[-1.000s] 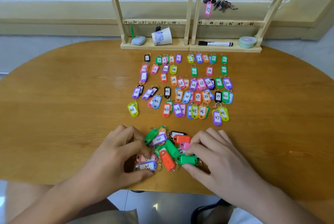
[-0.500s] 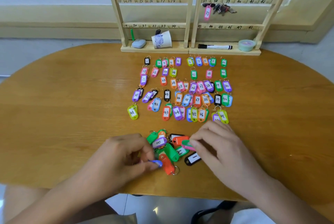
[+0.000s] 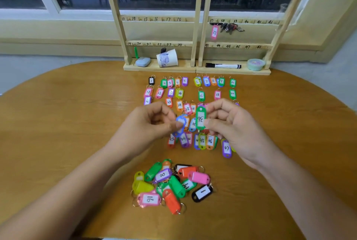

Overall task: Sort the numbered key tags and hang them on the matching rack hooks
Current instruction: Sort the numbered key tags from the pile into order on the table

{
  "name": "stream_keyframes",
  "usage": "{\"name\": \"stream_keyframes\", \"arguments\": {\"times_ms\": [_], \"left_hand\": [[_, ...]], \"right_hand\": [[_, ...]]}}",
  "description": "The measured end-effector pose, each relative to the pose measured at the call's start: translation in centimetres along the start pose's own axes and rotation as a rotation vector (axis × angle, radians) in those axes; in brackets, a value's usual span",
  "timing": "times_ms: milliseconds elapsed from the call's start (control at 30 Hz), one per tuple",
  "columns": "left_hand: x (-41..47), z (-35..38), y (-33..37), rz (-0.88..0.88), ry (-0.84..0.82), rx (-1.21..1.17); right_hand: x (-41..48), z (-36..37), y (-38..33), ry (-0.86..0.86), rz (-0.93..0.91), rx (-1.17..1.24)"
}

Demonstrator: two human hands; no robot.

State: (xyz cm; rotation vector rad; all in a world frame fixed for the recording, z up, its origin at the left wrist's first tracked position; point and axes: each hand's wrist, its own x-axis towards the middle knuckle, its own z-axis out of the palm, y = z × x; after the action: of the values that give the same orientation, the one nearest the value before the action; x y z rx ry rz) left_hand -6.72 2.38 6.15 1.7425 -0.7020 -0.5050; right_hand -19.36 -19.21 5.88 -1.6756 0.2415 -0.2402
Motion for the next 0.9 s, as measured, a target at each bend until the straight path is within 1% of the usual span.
{"name": "stream_keyframes", "arguments": {"times_ms": [133,267,400,533,600,667,733,800,900], "left_hand": [[3.0,0.4,0.3,0.015,0.043,-0.095],[4.1,0.6,-1.4,0.069,0.137,-0.133],[3.5,0.9,-2.7,0.114,0.188,-0.116],[3.1,1.5,-2.8,0.102,0.162,-0.117],[3.1,1.8,-2.8,0.096,0.16,-0.144],[3.1,2.2,-2.8,0.087,0.166,-0.166],[3.1,2.6,-2.7,0.088,0.167,-0.171],[3.1,2.9,-2.6,0.101,0.166,-0.17],[3.0,3.0,-2.5,0.108,0.172,-0.172]], "right_hand": [[2.2,-0.5,0.2,-0.076,-0.046,0.001],[3.2,-0.9,1.8,-0.013,-0.018,0.001],[3.4,-1.4,3.0,0.055,0.066,0.113],[3.3,-1.1,3.0,0.088,0.116,0.321],[2.9,-0.6,2.9,0.081,0.127,0.373],[2.6,0.1,2.8,0.089,0.115,0.332],[2.5,0.6,2.6,0.098,0.062,0.224],[2.3,1.0,2.6,0.074,0.012,0.14],[2.1,1.3,2.8,0.022,-0.016,0.046]]}}
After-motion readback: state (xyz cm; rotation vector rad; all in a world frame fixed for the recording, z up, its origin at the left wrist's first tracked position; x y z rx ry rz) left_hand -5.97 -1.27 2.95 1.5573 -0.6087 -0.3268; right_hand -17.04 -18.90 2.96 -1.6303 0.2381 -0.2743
